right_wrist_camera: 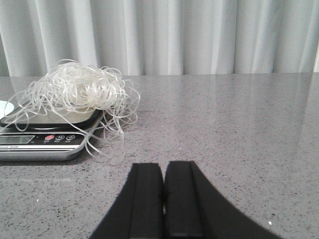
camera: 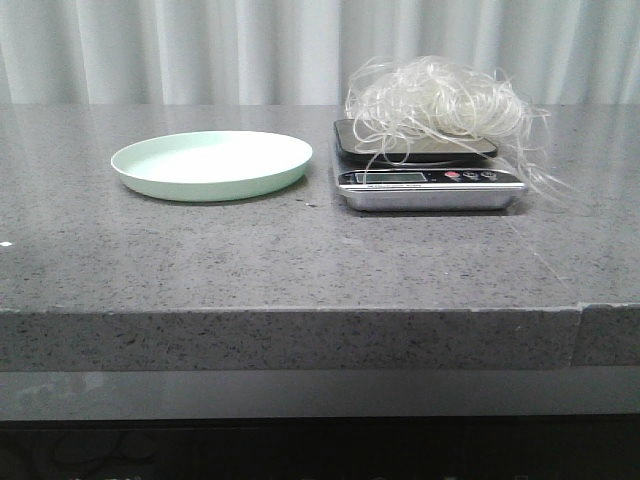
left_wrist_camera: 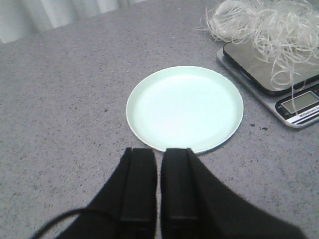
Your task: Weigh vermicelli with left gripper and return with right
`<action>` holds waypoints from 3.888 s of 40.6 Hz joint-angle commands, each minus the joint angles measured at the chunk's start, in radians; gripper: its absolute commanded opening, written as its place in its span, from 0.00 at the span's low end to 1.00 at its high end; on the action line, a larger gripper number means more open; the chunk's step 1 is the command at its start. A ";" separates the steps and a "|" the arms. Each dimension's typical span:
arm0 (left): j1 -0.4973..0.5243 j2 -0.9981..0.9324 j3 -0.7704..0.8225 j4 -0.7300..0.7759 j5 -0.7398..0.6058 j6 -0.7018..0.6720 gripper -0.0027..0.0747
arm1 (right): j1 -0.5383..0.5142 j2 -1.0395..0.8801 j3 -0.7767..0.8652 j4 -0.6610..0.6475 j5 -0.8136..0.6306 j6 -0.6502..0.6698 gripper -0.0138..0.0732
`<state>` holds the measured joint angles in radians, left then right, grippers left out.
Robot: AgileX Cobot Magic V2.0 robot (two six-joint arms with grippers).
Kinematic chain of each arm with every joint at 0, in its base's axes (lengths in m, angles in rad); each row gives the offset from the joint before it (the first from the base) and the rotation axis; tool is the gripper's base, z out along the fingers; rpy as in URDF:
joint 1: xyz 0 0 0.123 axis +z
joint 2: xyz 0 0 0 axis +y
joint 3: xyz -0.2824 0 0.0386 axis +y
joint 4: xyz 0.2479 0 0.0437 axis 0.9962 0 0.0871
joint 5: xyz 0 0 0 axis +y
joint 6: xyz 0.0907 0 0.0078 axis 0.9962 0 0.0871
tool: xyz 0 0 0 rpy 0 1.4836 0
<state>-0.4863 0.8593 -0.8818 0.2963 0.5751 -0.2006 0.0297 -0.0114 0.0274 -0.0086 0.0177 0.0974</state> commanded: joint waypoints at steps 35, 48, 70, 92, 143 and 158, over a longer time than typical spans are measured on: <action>0.002 -0.627 0.405 0.144 -0.116 -0.067 0.22 | -0.004 0.085 -0.271 -0.001 -0.061 -0.008 0.34; 0.002 -0.627 0.405 0.144 -0.103 -0.067 0.22 | 0.005 0.627 -0.750 -0.001 0.024 -0.008 0.40; 0.002 -0.627 0.405 0.144 -0.102 -0.067 0.22 | 0.225 1.418 -1.500 0.000 0.451 -0.009 0.75; 0.002 -0.627 0.405 0.144 -0.102 -0.067 0.22 | 0.237 1.787 -1.831 0.035 0.837 -0.090 0.83; 0.002 -0.625 0.405 0.140 -0.102 -0.067 0.22 | 0.237 1.923 -2.007 0.171 0.995 -0.192 0.33; 0.002 -0.625 0.405 0.139 -0.102 -0.067 0.22 | 0.237 1.899 -2.203 0.171 1.023 -0.192 0.33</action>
<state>-0.4863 0.2216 -0.4505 0.4292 0.5417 -0.2578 0.2676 1.9662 -2.1074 0.1459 1.0908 -0.0847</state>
